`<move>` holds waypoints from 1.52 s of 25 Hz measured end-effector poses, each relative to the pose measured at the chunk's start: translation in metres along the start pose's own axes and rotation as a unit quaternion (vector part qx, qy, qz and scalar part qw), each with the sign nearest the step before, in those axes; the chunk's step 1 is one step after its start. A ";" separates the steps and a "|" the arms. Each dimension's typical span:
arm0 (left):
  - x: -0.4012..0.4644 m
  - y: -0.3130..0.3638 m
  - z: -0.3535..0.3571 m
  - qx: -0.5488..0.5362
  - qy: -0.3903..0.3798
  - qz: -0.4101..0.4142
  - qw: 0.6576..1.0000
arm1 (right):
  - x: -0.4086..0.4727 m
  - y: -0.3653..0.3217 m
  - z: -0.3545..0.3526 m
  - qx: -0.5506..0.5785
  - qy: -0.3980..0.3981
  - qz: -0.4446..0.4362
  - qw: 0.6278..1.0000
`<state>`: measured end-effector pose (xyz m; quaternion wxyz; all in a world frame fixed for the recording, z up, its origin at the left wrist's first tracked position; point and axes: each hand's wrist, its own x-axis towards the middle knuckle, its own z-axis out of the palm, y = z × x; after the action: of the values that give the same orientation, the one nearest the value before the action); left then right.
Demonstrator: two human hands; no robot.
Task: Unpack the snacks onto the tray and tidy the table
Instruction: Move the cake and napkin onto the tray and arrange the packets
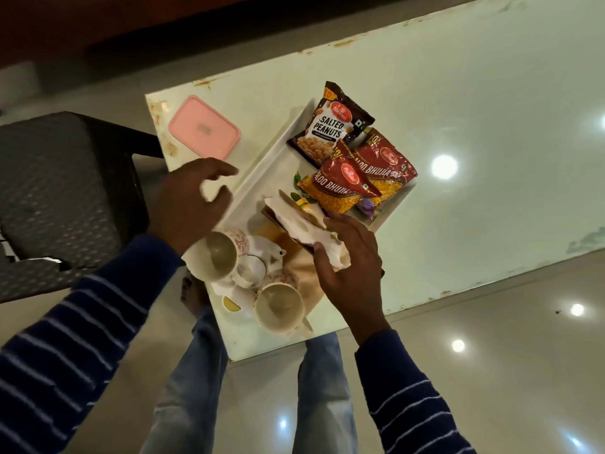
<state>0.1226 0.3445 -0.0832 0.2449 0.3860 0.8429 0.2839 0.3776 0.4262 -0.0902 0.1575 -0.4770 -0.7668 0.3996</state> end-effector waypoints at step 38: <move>-0.152 0.027 0.108 -0.466 0.209 -0.496 0.702 | 0.245 0.028 -0.057 -0.015 -0.320 0.231 0.919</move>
<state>0.2928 0.2703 -0.1133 0.3163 -0.3206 0.7019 0.5518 0.3089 0.6689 -0.1093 -0.1998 -0.4897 -0.6508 0.5448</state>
